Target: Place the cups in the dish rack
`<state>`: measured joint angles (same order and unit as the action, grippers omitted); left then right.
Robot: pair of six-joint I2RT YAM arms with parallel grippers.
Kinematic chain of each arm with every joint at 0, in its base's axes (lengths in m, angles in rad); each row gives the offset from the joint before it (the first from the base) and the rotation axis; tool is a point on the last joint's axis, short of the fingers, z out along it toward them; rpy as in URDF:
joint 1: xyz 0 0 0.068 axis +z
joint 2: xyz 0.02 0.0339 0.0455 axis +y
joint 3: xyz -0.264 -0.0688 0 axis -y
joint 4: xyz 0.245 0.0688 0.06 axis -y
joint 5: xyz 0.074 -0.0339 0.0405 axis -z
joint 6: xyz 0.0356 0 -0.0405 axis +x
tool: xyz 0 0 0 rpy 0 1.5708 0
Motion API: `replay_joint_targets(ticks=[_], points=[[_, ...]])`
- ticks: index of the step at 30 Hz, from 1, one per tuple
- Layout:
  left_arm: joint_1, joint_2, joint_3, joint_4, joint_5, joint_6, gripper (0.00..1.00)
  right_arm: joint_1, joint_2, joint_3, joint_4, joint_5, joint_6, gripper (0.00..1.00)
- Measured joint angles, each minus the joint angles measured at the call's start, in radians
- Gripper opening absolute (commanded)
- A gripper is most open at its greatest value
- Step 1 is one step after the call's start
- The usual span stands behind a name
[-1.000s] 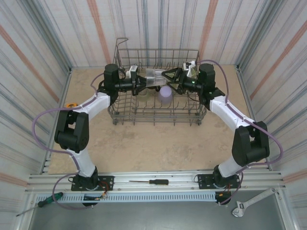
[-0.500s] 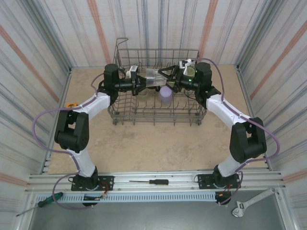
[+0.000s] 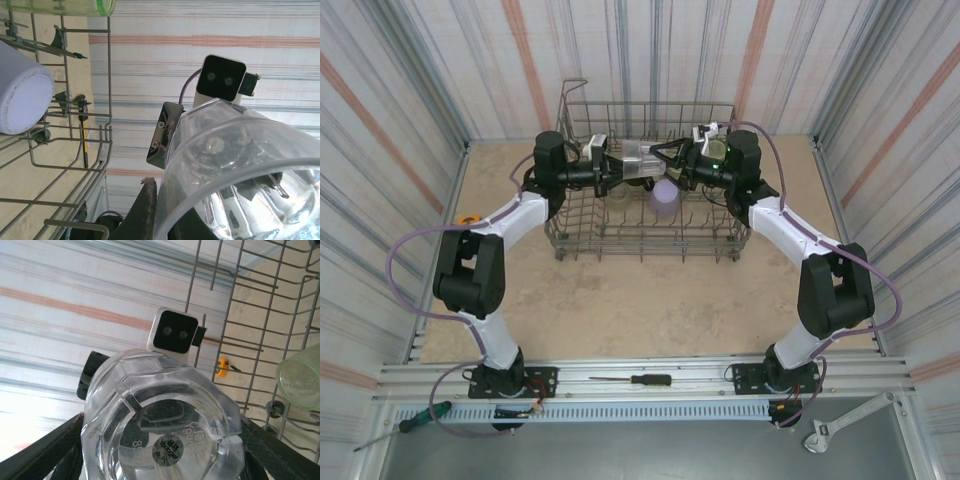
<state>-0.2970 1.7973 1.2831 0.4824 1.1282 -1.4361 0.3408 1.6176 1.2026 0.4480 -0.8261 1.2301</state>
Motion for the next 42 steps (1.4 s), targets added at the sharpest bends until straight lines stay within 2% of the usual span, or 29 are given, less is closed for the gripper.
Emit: replay_joint_targets(ticks=[5,7,9,16,21,25,28,29,33,37,42], points=[[0.003,0.000,0.014,0.019,0.010,-0.010,0.00,0.000,0.000,0.000,0.047,-0.009,0.012,0.50],[0.003,0.000,0.019,0.020,0.010,-0.010,0.00,-0.001,0.000,0.000,0.058,-0.009,0.013,0.41],[0.003,0.000,0.022,0.021,0.010,-0.010,0.00,-0.001,0.000,0.000,0.065,-0.009,0.013,0.37],[0.002,0.000,0.024,0.016,0.007,-0.006,0.18,-0.001,0.000,-0.006,0.079,-0.009,0.016,0.20],[-0.004,0.000,0.024,-0.018,0.005,0.010,0.25,0.000,-0.002,-0.012,0.086,-0.010,0.016,0.08],[-0.004,0.000,0.039,-0.073,0.004,0.047,0.32,-0.001,-0.009,-0.014,0.077,-0.009,0.014,0.03],[-0.004,-0.004,0.047,-0.113,0.002,0.077,0.33,-0.002,-0.020,-0.016,0.069,-0.008,0.008,0.00],[-0.004,-0.005,0.050,-0.121,0.001,0.084,0.33,-0.002,-0.021,-0.016,0.067,-0.008,0.006,0.00],[-0.003,-0.017,0.051,-0.154,-0.002,0.114,0.14,-0.003,-0.028,-0.025,0.062,-0.006,-0.008,0.03],[0.009,-0.021,0.055,-0.163,0.011,0.120,0.02,-0.007,-0.029,-0.034,0.060,-0.013,-0.002,0.08],[0.016,-0.029,0.058,-0.172,0.017,0.125,0.00,-0.006,-0.032,-0.035,0.064,-0.013,-0.003,0.32]])
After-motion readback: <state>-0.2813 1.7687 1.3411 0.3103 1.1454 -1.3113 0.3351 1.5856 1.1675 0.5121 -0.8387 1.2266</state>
